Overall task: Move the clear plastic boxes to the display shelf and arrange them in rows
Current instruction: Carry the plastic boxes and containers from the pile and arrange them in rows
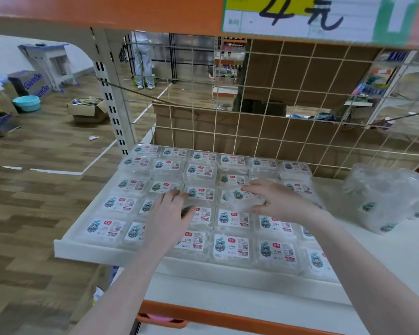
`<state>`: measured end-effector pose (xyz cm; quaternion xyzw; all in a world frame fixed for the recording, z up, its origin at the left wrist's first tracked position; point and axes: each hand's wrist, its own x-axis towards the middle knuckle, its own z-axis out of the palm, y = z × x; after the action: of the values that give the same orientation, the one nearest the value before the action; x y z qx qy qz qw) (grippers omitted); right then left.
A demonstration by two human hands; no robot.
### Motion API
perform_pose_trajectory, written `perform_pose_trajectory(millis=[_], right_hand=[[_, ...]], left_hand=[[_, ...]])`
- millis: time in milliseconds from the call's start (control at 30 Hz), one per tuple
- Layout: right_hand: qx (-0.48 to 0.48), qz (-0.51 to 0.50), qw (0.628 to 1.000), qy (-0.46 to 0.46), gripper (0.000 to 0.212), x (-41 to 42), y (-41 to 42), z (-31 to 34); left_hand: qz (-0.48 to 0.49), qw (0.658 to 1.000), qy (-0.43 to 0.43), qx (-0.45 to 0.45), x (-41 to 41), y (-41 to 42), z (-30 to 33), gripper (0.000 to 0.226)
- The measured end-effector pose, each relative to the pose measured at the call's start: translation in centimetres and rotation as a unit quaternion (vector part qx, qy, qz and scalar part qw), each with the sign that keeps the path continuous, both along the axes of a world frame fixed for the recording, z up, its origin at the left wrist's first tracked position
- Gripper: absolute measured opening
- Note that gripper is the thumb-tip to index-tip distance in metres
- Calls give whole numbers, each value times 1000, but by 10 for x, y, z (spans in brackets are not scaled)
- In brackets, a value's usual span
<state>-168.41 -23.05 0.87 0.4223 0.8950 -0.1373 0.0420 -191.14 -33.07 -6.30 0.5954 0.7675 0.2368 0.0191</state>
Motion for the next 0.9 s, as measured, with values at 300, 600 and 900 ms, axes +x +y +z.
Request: perform_pose_trajectory(millis=[300,600,900], right_hand=[[94,-102,987,76,47,-29,6,-18],[133,-129,976,115,49,-48,23,-27],[158,-112,971,143,45,-48,34,-37]], left_hand=[[6,1000,1,-3,-1,1,-2,39],[9,1000,-8,12,-3,2,-1,29],[22,1000,0,3,2,1,3,58]])
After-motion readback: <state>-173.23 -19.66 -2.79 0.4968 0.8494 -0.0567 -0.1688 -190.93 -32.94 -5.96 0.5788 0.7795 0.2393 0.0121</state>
